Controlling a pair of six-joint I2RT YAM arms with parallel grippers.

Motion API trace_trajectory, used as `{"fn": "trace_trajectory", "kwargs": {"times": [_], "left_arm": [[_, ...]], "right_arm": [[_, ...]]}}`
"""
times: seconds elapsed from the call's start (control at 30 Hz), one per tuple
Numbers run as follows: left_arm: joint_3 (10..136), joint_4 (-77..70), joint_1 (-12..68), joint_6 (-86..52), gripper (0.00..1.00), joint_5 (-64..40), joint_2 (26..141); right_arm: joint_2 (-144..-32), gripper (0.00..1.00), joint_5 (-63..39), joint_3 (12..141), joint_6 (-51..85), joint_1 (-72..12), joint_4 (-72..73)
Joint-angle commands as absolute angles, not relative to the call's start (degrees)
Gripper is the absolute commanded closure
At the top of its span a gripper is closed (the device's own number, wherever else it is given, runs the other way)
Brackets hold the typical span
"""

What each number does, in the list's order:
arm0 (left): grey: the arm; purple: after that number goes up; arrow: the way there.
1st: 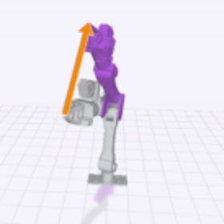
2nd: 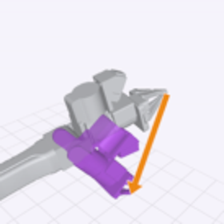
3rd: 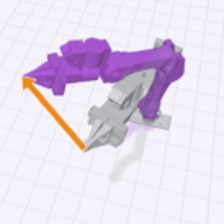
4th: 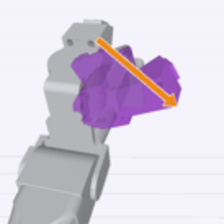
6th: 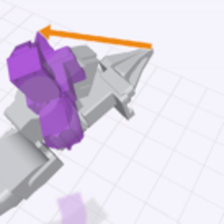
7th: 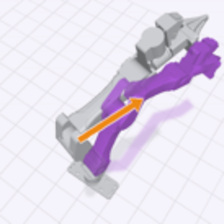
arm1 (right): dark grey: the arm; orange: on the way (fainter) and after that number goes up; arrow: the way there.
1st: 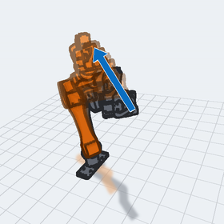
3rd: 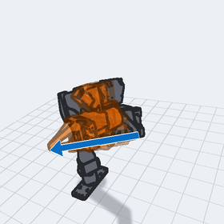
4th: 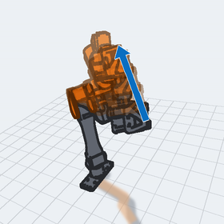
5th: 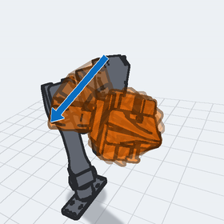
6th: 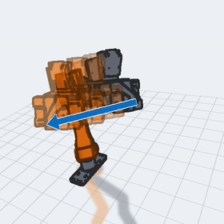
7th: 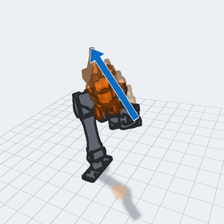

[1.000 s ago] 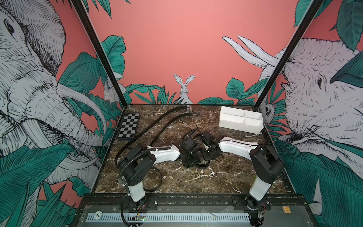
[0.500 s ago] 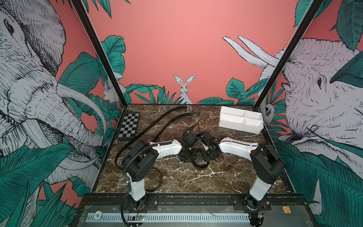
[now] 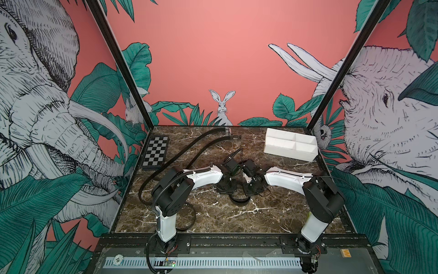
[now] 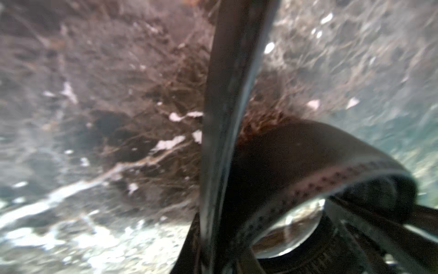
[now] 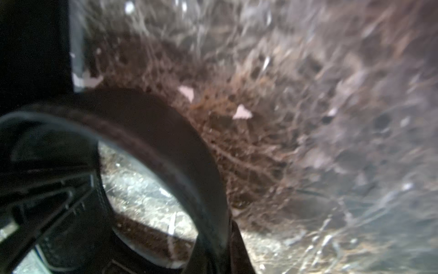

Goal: Place the belts into the storage roll
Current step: Roll the belt at the center of the board.

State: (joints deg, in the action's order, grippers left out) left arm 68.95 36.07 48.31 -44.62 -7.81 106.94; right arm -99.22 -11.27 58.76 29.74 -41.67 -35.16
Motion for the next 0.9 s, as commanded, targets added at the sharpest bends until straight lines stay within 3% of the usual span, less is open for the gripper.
{"fn": "trace_trajectory", "kwargs": {"times": [0.0, 0.13, 0.3, 0.63, 0.87], "left_arm": [[69.70, 45.07, 47.98, -36.14, 1.00, -0.03, 106.54], [69.19, 47.75, 47.90, -29.93, 1.00, 2.09, 106.52], [66.56, 45.99, 47.81, -24.67, 1.00, 2.72, 104.79], [63.64, 41.53, 47.02, -21.29, 1.00, 3.13, 103.29], [62.81, 40.07, 46.68, -21.09, 1.00, 3.00, 103.14]], "right_arm": [[-95.02, 0.63, -14.47, 57.41, 29.64, -41.12, -41.95], [-88.86, 0.47, -15.08, 59.40, 27.70, -36.65, -44.51], [-88.62, 0.36, -13.50, 64.84, 22.98, -30.16, -47.13], [-110.75, 0.25, -13.33, 89.50, 26.85, -27.55, -43.78], [-123.67, 0.19, -2.99, 107.59, 18.73, -27.78, -50.26]]}}
